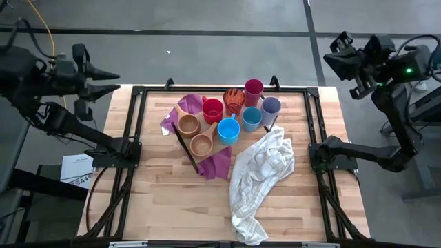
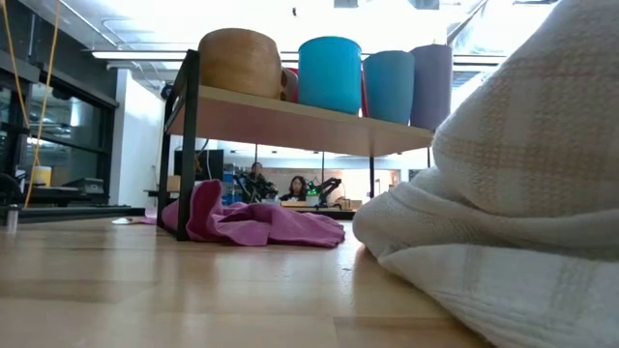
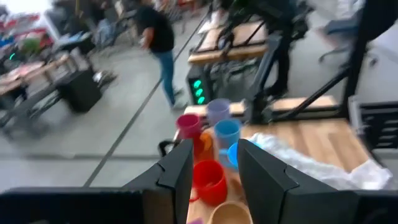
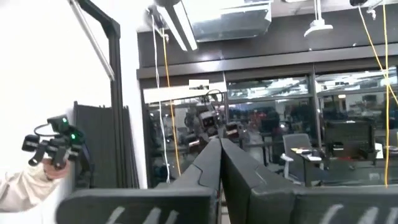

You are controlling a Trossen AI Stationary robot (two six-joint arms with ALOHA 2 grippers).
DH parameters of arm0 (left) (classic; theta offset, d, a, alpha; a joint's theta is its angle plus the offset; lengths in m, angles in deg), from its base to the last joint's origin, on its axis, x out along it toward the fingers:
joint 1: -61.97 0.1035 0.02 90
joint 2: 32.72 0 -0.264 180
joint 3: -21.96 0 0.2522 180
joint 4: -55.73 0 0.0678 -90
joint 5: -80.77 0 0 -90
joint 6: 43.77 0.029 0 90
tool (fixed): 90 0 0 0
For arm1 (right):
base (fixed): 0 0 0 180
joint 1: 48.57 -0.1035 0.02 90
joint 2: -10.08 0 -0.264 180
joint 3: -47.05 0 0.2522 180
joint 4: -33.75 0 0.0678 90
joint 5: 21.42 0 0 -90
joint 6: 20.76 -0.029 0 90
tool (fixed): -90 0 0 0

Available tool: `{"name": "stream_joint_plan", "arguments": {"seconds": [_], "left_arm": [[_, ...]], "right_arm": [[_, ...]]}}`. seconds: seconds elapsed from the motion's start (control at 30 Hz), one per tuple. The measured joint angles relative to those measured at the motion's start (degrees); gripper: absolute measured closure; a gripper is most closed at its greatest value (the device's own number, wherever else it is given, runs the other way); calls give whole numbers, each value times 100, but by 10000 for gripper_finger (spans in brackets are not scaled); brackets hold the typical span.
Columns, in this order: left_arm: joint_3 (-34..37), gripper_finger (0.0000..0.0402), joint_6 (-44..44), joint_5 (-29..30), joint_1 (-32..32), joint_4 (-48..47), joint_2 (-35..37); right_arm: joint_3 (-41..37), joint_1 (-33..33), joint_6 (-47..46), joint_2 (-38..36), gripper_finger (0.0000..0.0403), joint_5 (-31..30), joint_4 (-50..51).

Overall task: Stack small to large cups/mugs on shelf
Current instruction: Return to Home Position

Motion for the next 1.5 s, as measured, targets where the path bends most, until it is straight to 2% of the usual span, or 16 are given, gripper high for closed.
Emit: {"name": "stream_joint_plan", "arguments": {"seconds": [0.13,0.33,0.5,0.63,0.77,1.13,1.2,1.37,1.5], "left_arm": [[1031,291,158,-455,-1,760,646],[3559,291,244,-1358,-1,2993,2152],[5673,291,-85,-1544,-1,4706,3521],[6960,291,-259,-1684,-1,5806,4368],[7901,291,-194,-2020,-1,6624,4898],[10197,291,323,-1937,-1,8752,6180],[10571,291,269,-1919,1,9257,6164],[11153,291,359,-1729,-6,9795,6181],[11621,291,452,-1871,-5,10663,6197]], "right_arm": [[0,-81,-107,7,403,-13,-41],[0,-250,-99,-28,403,-111,-46],[0,-411,-194,-38,403,-151,-47],[0,-524,-331,-37,403,-288,-49],[0,-541,-470,-42,403,-432,-45],[0,-540,-788,-52,403,-666,-21],[0,-540,-790,-67,403,-664,-12],[0,-535,-919,-109,403,-616,191],[0,-535,-981,-136,403,-586,237]]}}
